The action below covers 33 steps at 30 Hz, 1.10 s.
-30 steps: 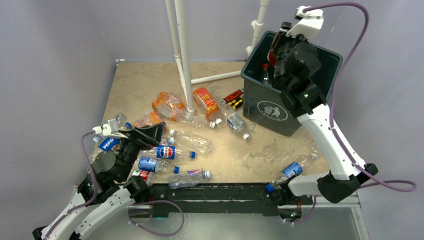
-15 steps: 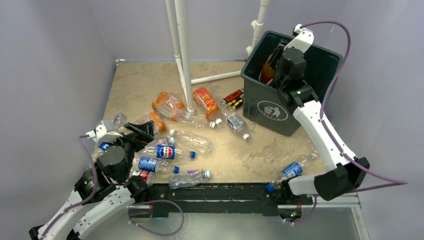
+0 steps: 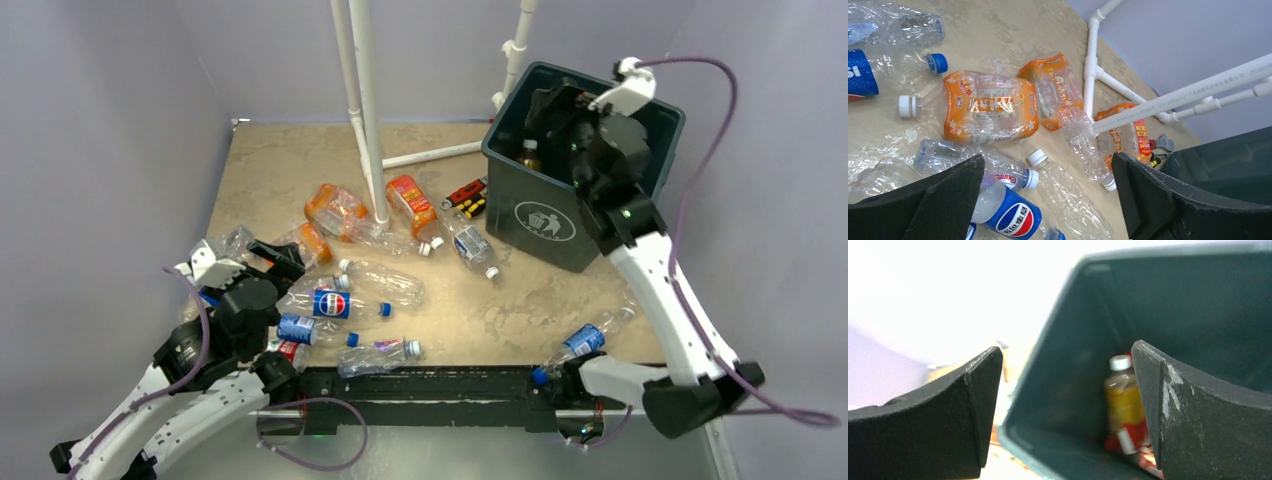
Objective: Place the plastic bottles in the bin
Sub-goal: Place the plastic bottle in the trash bin, then pick up the plastic bottle at the center of the board.
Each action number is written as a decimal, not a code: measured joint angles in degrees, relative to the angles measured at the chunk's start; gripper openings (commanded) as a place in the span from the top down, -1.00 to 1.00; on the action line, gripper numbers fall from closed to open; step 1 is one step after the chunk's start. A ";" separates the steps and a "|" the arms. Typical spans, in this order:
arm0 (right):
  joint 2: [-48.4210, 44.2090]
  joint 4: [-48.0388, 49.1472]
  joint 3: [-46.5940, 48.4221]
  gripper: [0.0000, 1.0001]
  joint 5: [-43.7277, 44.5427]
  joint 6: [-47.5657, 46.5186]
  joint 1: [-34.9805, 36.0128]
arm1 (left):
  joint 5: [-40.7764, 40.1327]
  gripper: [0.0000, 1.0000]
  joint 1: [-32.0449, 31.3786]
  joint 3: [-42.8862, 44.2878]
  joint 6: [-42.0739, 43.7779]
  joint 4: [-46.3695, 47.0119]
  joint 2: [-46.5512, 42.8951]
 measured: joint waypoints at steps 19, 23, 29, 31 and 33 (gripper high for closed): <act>-18.97 22.29 -28.65 -0.98 -56.24 5.42 14.12 | 1.18 -0.96 0.00 -3.30 -4.17 -0.83 4.87; -20.41 22.32 -32.48 -0.96 -60.54 4.07 16.39 | 1.14 -0.99 0.00 -3.30 -5.44 -1.31 5.51; -21.94 21.97 -38.49 -0.88 -52.52 0.39 23.80 | -0.04 -0.99 0.00 -4.02 -16.50 -7.56 8.55; -20.65 21.07 -39.41 -0.84 -48.33 -0.39 26.43 | -0.02 -0.97 0.00 -4.52 -17.88 -8.22 10.36; -17.73 20.63 -39.45 -0.83 -42.91 -1.16 29.90 | 0.37 -0.97 0.00 -4.59 -17.88 -7.87 12.02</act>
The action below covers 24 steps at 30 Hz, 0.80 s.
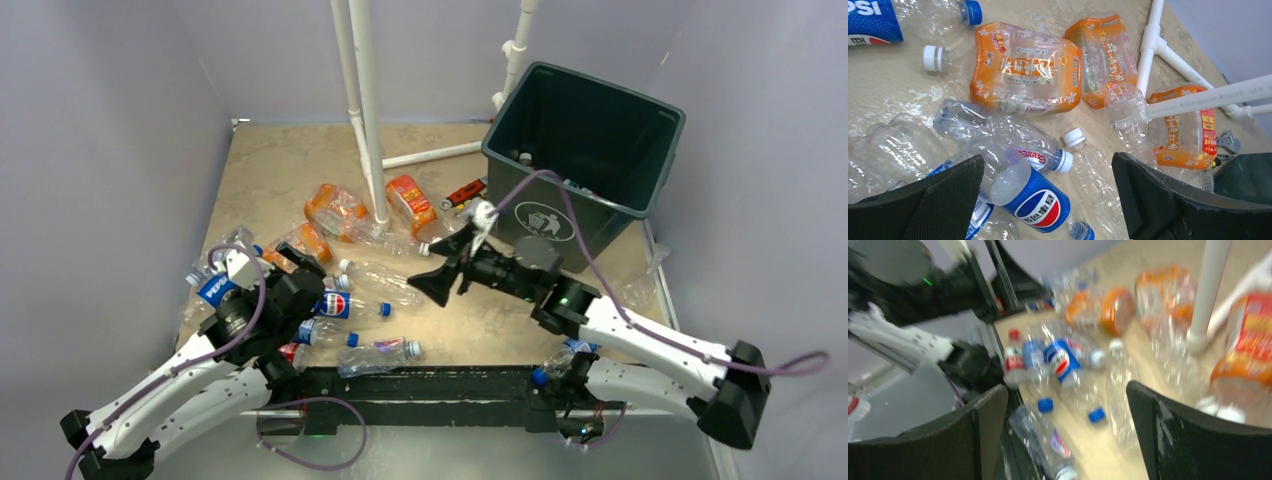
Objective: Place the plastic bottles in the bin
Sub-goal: Pick up the plastic bottle at the center of the board.
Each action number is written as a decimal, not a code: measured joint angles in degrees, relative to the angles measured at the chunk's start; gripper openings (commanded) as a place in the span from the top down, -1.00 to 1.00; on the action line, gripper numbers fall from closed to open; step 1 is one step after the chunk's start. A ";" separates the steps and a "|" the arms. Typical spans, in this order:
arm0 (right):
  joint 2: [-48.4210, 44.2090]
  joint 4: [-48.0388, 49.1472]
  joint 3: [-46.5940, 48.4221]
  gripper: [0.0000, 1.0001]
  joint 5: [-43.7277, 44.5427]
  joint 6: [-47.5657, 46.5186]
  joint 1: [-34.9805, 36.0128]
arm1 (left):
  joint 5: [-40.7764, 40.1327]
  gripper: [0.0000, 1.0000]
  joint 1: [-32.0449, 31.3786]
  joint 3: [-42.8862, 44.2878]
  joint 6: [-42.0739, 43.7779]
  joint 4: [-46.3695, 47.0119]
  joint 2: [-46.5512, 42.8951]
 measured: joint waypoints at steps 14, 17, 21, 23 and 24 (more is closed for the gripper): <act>14.47 -1.79 -6.12 -0.87 35.01 8.46 12.15 | 13.90 -0.89 0.00 -5.73 16.85 17.99 0.72; 17.46 -1.42 -6.82 -0.84 41.72 12.07 12.13 | 17.92 -0.86 0.00 -7.87 20.31 22.80 -1.01; 22.40 -0.42 -6.82 -0.65 47.54 14.60 11.37 | 22.69 -0.81 0.00 -10.99 22.60 28.57 -3.28; 23.54 0.96 -6.82 -0.61 48.65 15.30 10.16 | 25.42 -0.79 0.00 -12.87 23.15 31.69 -3.61; 23.85 1.77 -6.82 -0.60 48.89 15.41 9.27 | 26.77 -0.79 0.00 -13.70 23.28 32.94 -3.56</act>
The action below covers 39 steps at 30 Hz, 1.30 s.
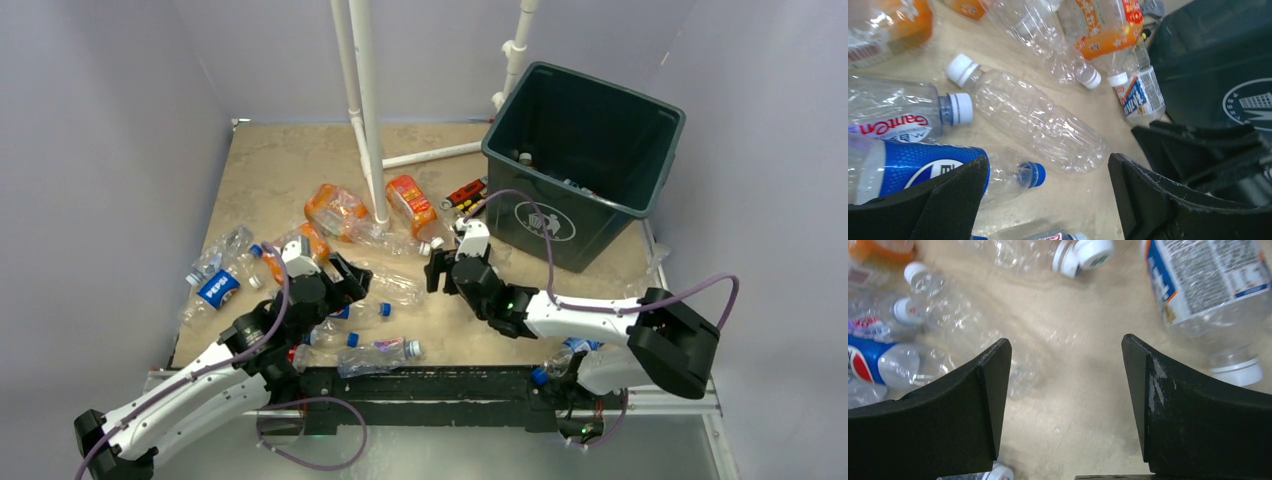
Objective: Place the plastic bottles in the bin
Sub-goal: Pick up the plastic bottle at the center of the board.
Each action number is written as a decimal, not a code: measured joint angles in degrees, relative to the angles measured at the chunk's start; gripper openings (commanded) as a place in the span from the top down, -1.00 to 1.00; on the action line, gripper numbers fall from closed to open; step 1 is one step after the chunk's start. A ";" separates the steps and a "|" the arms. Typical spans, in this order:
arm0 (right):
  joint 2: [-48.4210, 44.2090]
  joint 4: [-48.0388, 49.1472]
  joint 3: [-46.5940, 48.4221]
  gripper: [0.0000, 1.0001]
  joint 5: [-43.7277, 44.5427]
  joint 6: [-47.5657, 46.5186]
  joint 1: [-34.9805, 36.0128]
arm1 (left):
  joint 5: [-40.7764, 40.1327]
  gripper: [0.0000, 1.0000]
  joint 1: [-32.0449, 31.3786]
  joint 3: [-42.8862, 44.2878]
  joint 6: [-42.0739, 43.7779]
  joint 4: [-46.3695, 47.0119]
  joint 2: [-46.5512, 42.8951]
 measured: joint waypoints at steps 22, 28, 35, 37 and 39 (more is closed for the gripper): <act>19.82 5.55 13.55 -0.31 4.98 -9.25 -6.19 | 8.39 -0.77 0.00 -4.17 0.50 8.15 0.57; 24.09 6.49 14.08 -0.19 7.15 -10.95 -6.19 | 9.03 -0.76 0.00 -4.48 0.50 8.74 0.85; 26.71 7.28 15.26 -0.16 7.63 -12.74 -6.19 | 9.73 -0.75 0.00 -4.96 0.44 8.61 0.87; 26.77 7.78 15.69 -0.15 7.80 -13.29 -6.19 | 9.84 -0.75 0.00 -5.03 0.33 8.35 0.63; 27.04 8.28 16.41 -0.09 8.22 -13.77 -6.19 | 9.84 -0.75 0.00 -5.05 0.31 8.20 0.11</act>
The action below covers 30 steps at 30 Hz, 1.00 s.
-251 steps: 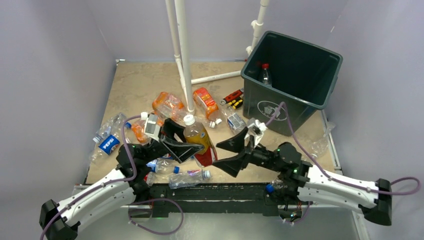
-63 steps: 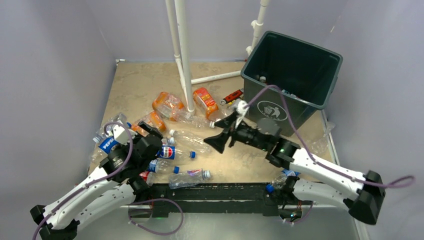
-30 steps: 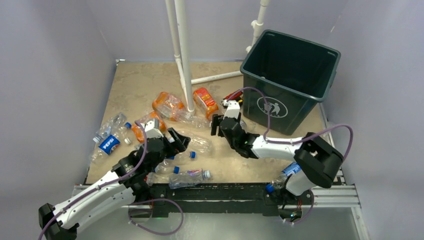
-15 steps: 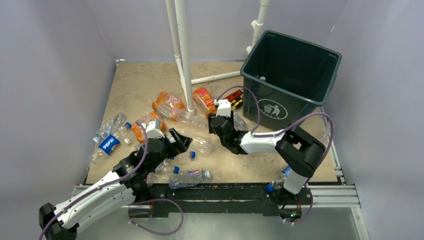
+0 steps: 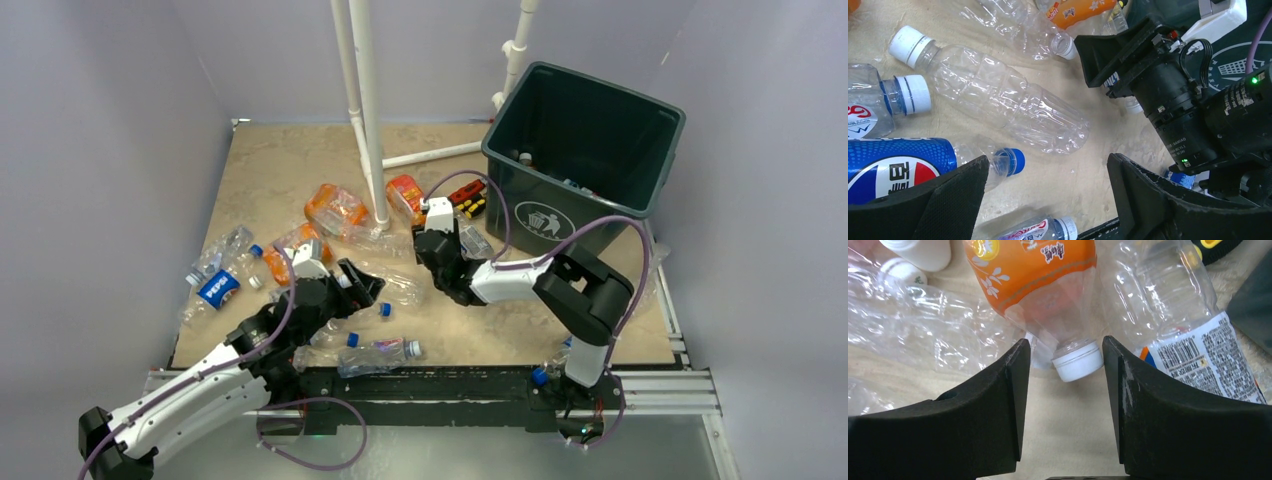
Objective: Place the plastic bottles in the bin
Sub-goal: Pick up the plastic bottle at the center of the board.
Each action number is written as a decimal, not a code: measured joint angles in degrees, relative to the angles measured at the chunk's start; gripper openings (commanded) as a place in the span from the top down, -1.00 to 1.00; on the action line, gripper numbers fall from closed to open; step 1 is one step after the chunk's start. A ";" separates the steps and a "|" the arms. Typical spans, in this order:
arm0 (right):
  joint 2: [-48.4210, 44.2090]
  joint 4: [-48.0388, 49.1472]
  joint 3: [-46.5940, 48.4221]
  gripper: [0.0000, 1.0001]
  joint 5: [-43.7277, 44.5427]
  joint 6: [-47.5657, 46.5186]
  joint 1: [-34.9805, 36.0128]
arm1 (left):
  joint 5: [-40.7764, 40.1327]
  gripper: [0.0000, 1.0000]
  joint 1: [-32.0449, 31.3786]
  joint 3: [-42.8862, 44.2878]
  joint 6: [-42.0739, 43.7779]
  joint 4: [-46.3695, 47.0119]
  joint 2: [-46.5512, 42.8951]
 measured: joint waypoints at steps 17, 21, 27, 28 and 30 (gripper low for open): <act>-3.98 -1.27 0.92 0.61 0.37 -2.23 0.92 | -0.07 -0.75 0.00 -0.31 0.00 -0.52 -1.22; -10.58 -4.39 0.35 0.67 0.37 -2.62 4.46 | -0.22 -0.75 0.00 -0.72 0.02 0.07 -1.22; -21.42 -10.73 -1.70 0.79 -0.33 -2.16 7.82 | -1.38 -0.75 0.00 -0.70 0.63 -0.02 -1.60; -23.63 -12.07 -2.43 0.81 -1.14 -1.95 7.93 | -1.73 -0.75 0.00 -0.59 1.05 -0.28 -1.77; -28.55 -14.95 -3.80 0.88 -2.84 -1.62 7.96 | -2.56 -0.75 0.00 0.17 1.66 -1.46 -2.12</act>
